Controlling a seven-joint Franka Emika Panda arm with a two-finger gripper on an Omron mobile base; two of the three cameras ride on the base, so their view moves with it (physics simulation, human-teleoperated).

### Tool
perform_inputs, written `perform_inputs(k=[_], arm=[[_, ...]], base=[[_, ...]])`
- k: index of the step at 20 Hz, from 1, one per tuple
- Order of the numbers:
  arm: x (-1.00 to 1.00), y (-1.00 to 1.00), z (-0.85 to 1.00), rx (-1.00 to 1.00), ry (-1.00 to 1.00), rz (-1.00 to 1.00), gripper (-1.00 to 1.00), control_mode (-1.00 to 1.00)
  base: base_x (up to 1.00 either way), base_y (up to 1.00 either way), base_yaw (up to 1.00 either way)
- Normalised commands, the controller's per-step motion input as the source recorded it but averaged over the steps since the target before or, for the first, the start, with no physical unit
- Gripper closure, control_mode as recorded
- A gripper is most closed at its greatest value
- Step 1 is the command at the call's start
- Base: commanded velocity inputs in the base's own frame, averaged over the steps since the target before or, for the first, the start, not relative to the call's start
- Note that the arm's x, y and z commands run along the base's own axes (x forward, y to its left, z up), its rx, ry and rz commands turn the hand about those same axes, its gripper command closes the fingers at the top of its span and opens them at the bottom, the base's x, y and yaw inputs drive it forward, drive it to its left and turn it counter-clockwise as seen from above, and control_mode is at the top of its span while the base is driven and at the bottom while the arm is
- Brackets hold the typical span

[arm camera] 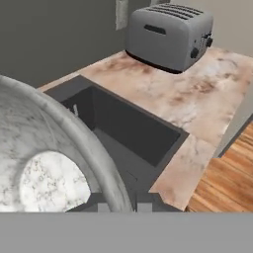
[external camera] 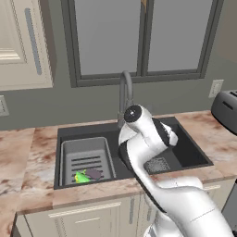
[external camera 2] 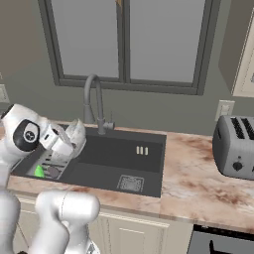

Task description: Dump the eggplant and corn from the bowl so the bowl can be washed. Place the bowl in the sink after clearing the leftovers.

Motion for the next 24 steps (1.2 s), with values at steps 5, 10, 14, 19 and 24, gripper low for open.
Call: perform_inputs(k=[5,10,14,19,24], arm=[[-0.67,-1.00,0.35,0.30,0.01,0.00,1.00,-1.00],[-0.21,-1.00,0.23,0.31,0.14,0.01,1.00,-1.00],[-0.01,-1.00,0.24,0.31,0.20,0.05,1.00,-1.00],[0.16,-0.91,0.08,0.38,0.27,0.23,1.00,-1.00],[0.05,-0.05,0.00,0.20,0.09,0.19,1.00,-1.00]], base=[[0.00,0.00,0.00],[0.00,0.00,0.00],[0.00,0.00,0.00],[0.00,0.00,0.00],[0.00,0.00,0.00]])
